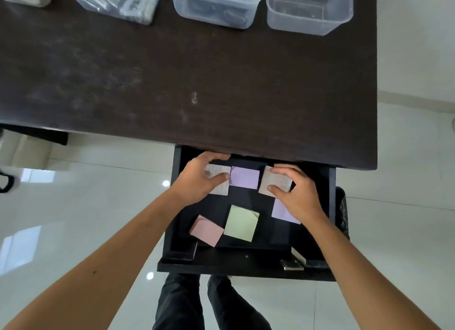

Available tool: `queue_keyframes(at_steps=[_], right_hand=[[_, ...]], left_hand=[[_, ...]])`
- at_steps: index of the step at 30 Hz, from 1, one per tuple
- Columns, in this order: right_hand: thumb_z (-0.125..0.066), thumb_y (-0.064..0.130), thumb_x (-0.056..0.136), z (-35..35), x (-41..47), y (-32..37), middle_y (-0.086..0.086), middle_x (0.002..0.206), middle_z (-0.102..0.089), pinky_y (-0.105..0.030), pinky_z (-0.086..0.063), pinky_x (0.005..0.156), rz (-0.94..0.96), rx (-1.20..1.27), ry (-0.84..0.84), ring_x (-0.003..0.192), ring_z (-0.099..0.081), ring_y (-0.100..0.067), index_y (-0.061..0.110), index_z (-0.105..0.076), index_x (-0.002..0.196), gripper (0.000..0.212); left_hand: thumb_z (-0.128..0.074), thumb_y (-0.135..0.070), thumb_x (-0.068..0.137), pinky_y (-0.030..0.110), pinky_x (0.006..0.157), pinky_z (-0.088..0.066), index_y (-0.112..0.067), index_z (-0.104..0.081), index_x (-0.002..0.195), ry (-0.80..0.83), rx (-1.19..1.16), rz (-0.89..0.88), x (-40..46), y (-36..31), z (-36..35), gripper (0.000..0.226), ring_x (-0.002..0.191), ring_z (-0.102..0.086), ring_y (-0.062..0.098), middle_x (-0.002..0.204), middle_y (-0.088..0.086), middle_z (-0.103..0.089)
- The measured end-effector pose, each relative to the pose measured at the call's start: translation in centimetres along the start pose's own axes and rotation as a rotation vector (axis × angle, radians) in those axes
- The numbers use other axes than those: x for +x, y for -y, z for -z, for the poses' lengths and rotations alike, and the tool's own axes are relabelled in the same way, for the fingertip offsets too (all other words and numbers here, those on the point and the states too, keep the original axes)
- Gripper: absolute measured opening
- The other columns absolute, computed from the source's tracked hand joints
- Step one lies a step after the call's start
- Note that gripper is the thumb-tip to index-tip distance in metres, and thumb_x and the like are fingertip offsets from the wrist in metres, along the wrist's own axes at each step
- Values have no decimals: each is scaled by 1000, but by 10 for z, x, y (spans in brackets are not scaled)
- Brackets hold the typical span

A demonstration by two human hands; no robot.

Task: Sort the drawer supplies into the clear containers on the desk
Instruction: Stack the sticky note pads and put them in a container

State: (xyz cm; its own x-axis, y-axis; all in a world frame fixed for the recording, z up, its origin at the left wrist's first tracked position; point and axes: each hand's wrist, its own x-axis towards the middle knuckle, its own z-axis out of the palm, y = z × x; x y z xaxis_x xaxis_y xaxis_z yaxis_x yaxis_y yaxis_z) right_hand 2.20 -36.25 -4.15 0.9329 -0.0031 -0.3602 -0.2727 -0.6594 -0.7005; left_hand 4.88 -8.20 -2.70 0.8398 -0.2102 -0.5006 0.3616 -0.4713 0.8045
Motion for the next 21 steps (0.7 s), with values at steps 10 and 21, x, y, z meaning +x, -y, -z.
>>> queue_keyframes(at_steps=[10, 21], right_hand=[[-92, 22, 80, -1, 8, -23, 2, 145, -50, -29, -32, 117, -90, -190, 44, 137, -40, -20, 20, -57, 150, 78], [-77, 5, 90, 4, -8, -9, 16, 118, -64, -23, -49, 84, -12, 4, 119, 108, -58, -5, 40, -67, 113, 43]], left_hand=[[-78, -8, 90, 28, 122, -26, -23, -42, 155, -11, 495, 103, 11, 14, -22, 75, 147, -28, 23, 158, 1, -33], [-86, -6, 82, 14, 69, -46, -27, -71, 113, -86, 173, 168, 4, 14, -19, 40, 96, -63, 13, 113, -3, -63]])
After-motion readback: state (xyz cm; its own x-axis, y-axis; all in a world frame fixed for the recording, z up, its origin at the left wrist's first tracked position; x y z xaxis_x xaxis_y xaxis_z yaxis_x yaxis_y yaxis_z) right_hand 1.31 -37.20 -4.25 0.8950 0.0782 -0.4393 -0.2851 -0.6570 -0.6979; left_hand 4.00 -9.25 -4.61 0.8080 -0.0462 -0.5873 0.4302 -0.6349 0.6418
